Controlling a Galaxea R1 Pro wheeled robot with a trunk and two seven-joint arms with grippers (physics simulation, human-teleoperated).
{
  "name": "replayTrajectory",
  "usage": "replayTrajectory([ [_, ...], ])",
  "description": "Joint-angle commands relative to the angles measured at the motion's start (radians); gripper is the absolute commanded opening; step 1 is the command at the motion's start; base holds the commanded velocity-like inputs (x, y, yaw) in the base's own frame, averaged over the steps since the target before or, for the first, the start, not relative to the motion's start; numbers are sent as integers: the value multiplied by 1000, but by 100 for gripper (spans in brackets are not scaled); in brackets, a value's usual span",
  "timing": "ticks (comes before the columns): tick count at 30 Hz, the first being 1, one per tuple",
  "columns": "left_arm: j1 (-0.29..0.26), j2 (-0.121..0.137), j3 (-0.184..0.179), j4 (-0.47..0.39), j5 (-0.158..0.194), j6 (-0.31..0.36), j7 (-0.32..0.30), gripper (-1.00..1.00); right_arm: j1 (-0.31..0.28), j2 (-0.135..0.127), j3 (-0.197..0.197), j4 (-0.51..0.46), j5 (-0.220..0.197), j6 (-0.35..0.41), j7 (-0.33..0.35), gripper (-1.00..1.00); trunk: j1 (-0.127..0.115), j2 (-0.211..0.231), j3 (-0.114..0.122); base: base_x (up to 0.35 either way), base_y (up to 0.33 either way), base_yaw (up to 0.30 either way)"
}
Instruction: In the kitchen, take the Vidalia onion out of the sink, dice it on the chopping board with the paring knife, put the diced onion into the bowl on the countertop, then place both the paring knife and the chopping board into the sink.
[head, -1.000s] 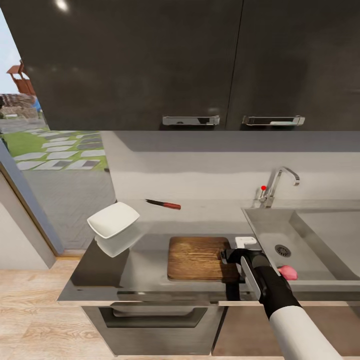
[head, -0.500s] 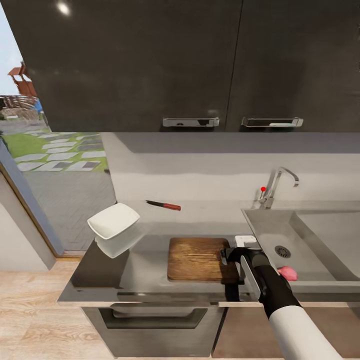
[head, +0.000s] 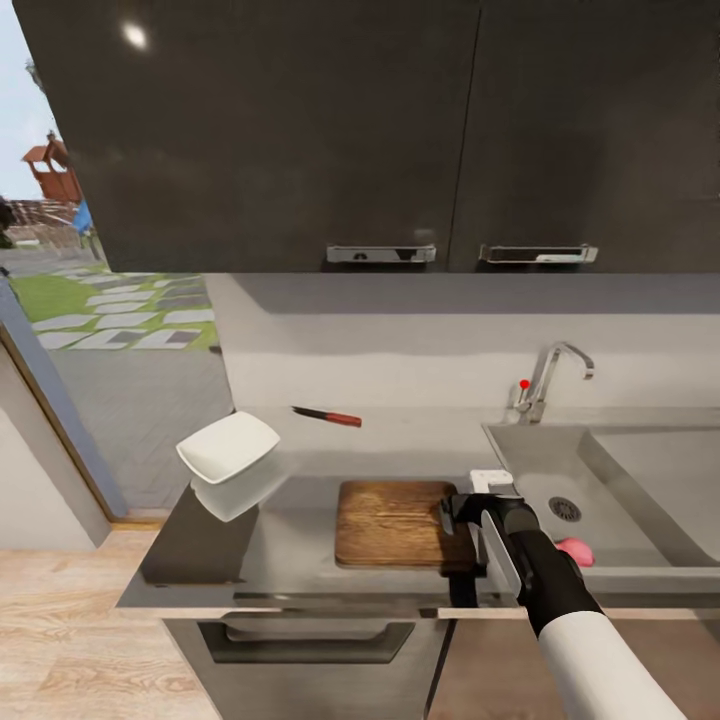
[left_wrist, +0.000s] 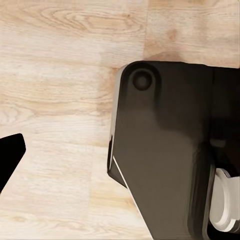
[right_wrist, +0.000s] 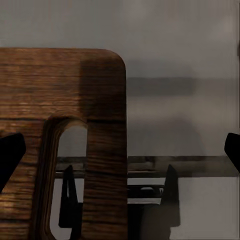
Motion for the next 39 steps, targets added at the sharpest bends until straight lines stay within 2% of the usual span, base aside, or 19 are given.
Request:
replayTrajectory([
  [1,0,0,1,-1,1,-1,0,100,-1,0,2,-1,-4,5,-5,100,1,-2,0,0,0,0],
  [12,1,-1,1,-1,1,-1,0,100,-1,0,2,-15,-3,4,-5,100,1,-2,17,-52,0,0],
  [27,0,-1,1,-1,1,0,0,100,-1,-1,2,-19,-4,3,-5,100,1,-2,41,-197,-14,0],
  [39,1,-1,1,-1,1,0,0,100,-1,-2,2,-18,-3,-3,-5,100,1,-2,54,-242,-147,0],
])
